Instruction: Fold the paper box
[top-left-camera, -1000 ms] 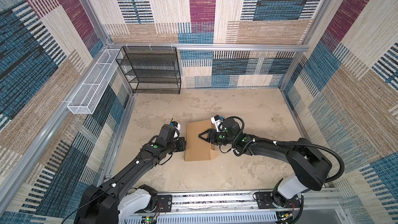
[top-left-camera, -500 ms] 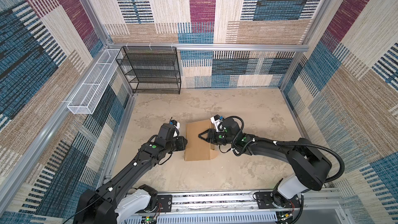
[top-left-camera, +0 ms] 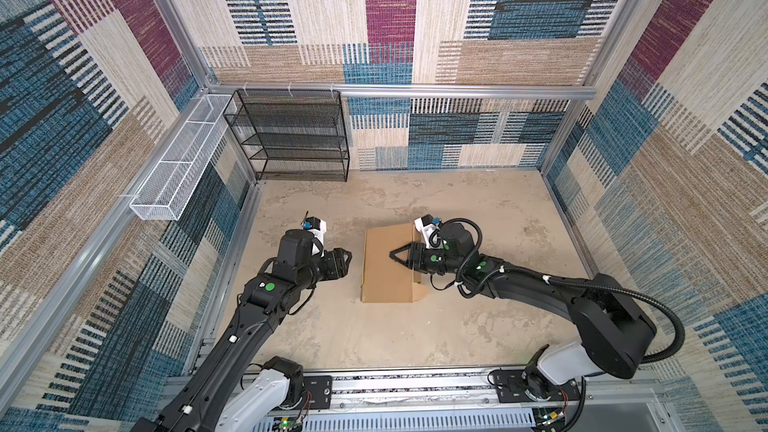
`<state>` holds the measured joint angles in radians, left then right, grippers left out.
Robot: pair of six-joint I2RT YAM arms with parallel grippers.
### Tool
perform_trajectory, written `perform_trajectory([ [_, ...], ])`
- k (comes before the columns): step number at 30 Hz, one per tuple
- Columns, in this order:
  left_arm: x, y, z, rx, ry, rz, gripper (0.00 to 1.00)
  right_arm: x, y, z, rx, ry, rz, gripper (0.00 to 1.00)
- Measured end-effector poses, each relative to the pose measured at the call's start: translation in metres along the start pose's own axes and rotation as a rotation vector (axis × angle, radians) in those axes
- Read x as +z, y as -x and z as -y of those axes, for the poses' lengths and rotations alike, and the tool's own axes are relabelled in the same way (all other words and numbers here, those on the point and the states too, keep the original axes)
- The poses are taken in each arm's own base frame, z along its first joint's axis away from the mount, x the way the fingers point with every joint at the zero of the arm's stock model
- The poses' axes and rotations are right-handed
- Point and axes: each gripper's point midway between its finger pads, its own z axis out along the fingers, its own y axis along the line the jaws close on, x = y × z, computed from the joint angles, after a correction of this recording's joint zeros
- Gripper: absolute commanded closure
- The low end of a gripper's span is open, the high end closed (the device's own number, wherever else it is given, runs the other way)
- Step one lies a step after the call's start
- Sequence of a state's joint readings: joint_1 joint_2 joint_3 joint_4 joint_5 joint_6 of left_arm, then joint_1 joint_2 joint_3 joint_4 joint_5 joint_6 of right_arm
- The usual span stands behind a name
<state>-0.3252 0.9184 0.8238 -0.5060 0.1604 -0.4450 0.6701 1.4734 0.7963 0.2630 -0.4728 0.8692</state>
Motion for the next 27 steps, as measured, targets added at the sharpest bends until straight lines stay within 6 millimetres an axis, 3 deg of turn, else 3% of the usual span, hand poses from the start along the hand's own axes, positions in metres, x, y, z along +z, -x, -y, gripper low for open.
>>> perform_trajectory([
  [7,0.018,0.018,-0.002,-0.038,-0.018,0.022,0.23,-0.038,0.041,-0.002,-0.037,0.068,0.034,0.49],
  [11,0.037,0.033,0.010,-0.071,-0.092,0.017,0.23,-0.054,0.059,-0.006,-0.063,0.117,0.025,0.49],
  [12,0.042,0.036,0.015,-0.069,-0.122,0.017,0.18,-0.057,0.062,-0.008,-0.073,0.136,0.017,0.49],
  [16,0.051,0.045,0.038,-0.072,-0.287,0.034,0.15,-0.061,0.067,-0.012,-0.084,0.195,-0.031,0.50],
  [20,0.055,0.054,0.063,-0.071,-0.460,0.039,0.01,-0.065,0.066,-0.018,-0.098,0.253,-0.079,0.50],
  [27,0.069,0.043,0.089,-0.142,-0.740,-0.010,0.01,-0.068,0.064,-0.031,-0.141,0.330,-0.131,0.51],
])
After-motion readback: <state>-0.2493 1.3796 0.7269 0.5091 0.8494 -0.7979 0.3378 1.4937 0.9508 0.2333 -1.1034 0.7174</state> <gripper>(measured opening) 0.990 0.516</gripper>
